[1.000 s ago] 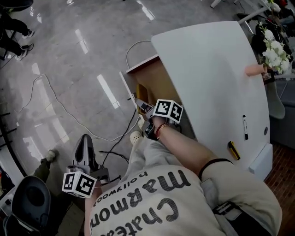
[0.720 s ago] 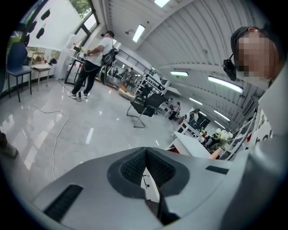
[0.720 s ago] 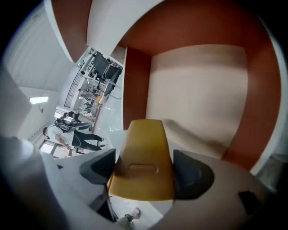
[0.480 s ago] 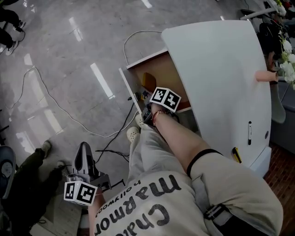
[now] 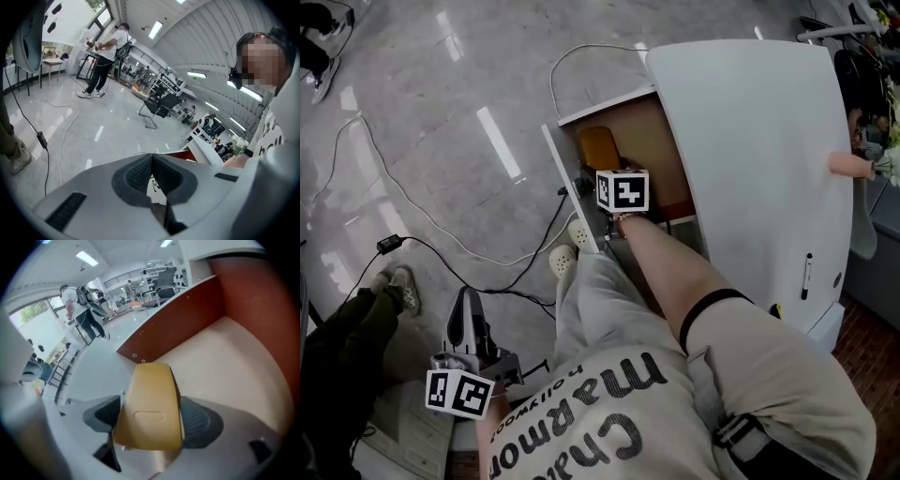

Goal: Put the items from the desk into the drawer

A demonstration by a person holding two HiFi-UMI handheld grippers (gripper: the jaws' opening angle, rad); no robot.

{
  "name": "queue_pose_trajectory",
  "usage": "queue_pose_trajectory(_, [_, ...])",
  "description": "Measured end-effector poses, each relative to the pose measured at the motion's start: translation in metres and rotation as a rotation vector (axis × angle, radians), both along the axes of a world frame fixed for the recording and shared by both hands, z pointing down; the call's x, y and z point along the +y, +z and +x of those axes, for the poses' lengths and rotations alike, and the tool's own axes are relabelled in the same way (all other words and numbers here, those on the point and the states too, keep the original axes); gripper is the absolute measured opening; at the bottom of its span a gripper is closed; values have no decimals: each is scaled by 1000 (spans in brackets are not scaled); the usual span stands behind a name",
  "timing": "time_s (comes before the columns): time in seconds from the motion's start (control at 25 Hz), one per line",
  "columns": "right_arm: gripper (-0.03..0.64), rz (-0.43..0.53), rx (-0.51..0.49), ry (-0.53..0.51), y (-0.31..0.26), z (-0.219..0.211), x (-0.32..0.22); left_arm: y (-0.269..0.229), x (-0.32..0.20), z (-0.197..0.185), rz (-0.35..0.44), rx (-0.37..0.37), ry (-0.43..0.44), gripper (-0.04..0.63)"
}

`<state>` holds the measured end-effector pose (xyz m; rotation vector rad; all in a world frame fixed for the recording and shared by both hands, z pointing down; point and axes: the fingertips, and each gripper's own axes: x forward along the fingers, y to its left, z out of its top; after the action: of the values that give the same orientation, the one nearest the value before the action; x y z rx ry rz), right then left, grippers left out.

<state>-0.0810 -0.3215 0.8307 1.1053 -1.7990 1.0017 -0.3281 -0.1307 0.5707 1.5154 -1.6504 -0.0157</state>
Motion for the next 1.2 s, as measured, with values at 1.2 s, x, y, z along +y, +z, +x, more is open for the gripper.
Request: queue_pose_trajectory(1.2, [414, 55, 395, -275, 32, 31, 17, 19, -4, 15, -49, 36, -6, 3])
